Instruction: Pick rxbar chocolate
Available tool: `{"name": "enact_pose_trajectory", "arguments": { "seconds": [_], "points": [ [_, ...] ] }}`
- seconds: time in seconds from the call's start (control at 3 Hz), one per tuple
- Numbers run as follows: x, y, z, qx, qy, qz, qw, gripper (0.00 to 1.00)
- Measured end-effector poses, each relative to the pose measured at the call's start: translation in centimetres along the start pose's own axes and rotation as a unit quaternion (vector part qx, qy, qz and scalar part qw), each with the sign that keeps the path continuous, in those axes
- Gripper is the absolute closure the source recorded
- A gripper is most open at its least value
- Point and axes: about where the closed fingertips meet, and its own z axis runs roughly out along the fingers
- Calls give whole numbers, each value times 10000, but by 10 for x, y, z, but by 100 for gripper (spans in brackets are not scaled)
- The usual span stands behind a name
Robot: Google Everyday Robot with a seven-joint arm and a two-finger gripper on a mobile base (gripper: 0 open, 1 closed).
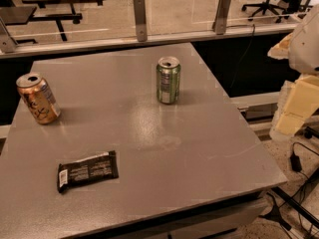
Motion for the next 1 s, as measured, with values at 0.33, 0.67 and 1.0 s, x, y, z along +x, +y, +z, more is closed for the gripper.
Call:
{"name": "enact_pose_trajectory", "arguments": {
  "seconds": [0.33,0.67,1.0],
  "points": [
    [-10,0,3,-31,-102,-58,9999,0],
    [-45,-1,15,-157,-441,-270,9985,0],
    [-94,5,36,-434,-842,-563,9939,0]
  ]
}}
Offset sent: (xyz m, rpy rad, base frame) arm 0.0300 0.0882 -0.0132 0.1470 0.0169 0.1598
